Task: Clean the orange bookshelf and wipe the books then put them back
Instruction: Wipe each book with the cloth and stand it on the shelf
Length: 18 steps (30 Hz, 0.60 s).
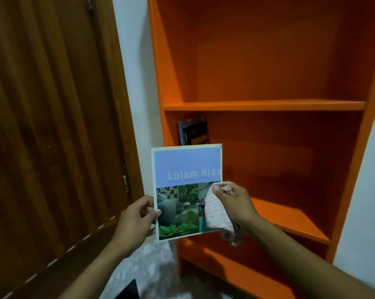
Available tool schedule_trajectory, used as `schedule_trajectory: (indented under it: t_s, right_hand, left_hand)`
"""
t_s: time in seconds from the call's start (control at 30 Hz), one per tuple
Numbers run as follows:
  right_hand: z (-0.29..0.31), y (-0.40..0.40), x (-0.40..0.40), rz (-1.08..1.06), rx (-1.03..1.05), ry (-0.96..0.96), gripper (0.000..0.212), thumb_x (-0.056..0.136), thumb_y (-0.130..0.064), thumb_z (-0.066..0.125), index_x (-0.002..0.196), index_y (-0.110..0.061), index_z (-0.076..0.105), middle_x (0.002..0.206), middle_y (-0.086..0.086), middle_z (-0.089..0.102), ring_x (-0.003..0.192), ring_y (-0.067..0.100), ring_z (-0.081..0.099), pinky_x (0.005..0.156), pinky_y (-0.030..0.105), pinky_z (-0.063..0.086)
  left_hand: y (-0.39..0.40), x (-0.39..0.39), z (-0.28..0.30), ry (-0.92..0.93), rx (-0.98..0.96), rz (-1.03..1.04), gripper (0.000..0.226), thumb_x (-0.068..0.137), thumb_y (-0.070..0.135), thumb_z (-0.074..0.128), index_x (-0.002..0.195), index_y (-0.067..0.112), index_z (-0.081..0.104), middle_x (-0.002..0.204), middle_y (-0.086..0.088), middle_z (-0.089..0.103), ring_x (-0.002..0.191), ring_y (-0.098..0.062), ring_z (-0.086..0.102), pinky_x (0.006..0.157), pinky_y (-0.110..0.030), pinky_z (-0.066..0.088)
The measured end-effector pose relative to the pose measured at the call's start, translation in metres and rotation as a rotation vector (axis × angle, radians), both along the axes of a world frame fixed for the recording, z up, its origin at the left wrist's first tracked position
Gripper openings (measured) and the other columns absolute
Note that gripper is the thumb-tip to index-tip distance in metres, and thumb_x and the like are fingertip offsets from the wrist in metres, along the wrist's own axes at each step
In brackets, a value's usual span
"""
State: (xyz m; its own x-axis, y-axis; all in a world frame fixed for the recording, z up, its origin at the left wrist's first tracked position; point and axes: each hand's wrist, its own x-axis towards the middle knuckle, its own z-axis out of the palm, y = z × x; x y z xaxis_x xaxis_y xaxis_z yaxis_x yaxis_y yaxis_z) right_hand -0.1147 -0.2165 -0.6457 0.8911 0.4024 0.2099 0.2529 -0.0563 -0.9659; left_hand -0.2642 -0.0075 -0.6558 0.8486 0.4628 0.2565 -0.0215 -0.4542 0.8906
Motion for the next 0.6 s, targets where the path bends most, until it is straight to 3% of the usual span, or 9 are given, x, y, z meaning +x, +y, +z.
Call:
schedule_trajectory:
  t_s: [0.1, 0.17, 0.33, 0.43, 0.5, 0.6]
  right_hand:
    - [0.029, 0.004, 0.019, -0.161, -0.035, -0.061, 0.043, 0.094, -0.034, 0.065, 0.133, -0.023, 0.05, 0.121, 0.001, 0.059, 0.109, 0.024, 0.061, 0.088, 0.044, 0.054]
    - [0.043, 0.003, 0.029, -0.241, -0.024, -0.083, 0.056, 0.094, -0.034, 0.065, 0.143, -0.022, 0.04, 0.135, 0.007, 0.055, 0.117, 0.026, 0.057, 0.091, 0.041, 0.051]
    - [0.044, -0.004, 0.055, -0.261, -0.053, -0.081, 0.054, 0.093, -0.039, 0.064, 0.14, -0.024, 0.042, 0.134, 0.01, 0.055, 0.113, 0.026, 0.057, 0.094, 0.048, 0.052]
    - [0.037, -0.008, 0.069, -0.24, -0.067, -0.063, 0.052, 0.093, -0.042, 0.064, 0.138, -0.026, 0.043, 0.129, 0.006, 0.055, 0.11, 0.023, 0.058, 0.094, 0.049, 0.052]
    - [0.031, -0.009, 0.08, -0.238, -0.072, -0.047, 0.049, 0.092, -0.044, 0.064, 0.133, -0.026, 0.045, 0.127, 0.005, 0.058, 0.109, 0.025, 0.06, 0.092, 0.052, 0.054]
    - [0.023, -0.01, 0.094, -0.235, -0.087, -0.019, 0.047, 0.09, -0.048, 0.063, 0.128, -0.026, 0.047, 0.122, 0.004, 0.061, 0.105, 0.025, 0.064, 0.088, 0.053, 0.056]
  left_hand:
    - [-0.004, 0.043, 0.017, -0.06, 0.036, 0.015, 0.017, 0.098, 0.009, 0.058, 0.085, 0.003, 0.049, 0.069, -0.008, 0.045, 0.06, -0.021, 0.043, 0.052, -0.027, 0.039]
    - [-0.005, 0.077, 0.026, -0.098, 0.022, 0.06, 0.017, 0.097, 0.009, 0.059, 0.085, 0.005, 0.048, 0.071, -0.011, 0.047, 0.062, -0.022, 0.045, 0.055, -0.033, 0.042]
    - [-0.015, 0.158, 0.032, -0.166, 0.079, 0.164, 0.02, 0.096, 0.005, 0.056, 0.08, 0.017, 0.053, 0.072, -0.006, 0.057, 0.064, -0.022, 0.052, 0.055, -0.029, 0.04]
    - [-0.024, 0.198, 0.028, -0.177, 0.079, 0.213, 0.014, 0.096, 0.002, 0.055, 0.083, 0.004, 0.05, 0.069, -0.013, 0.049, 0.062, -0.021, 0.04, 0.051, -0.019, 0.034]
    - [-0.025, 0.226, 0.022, -0.176, 0.065, 0.269, 0.021, 0.097, -0.001, 0.053, 0.079, 0.006, 0.044, 0.067, -0.008, 0.045, 0.061, -0.018, 0.04, 0.047, -0.011, 0.032]
    - [-0.02, 0.26, 0.009, -0.175, 0.061, 0.335, 0.019, 0.094, -0.003, 0.052, 0.08, 0.009, 0.047, 0.076, -0.011, 0.054, 0.072, -0.023, 0.051, 0.054, -0.027, 0.038]
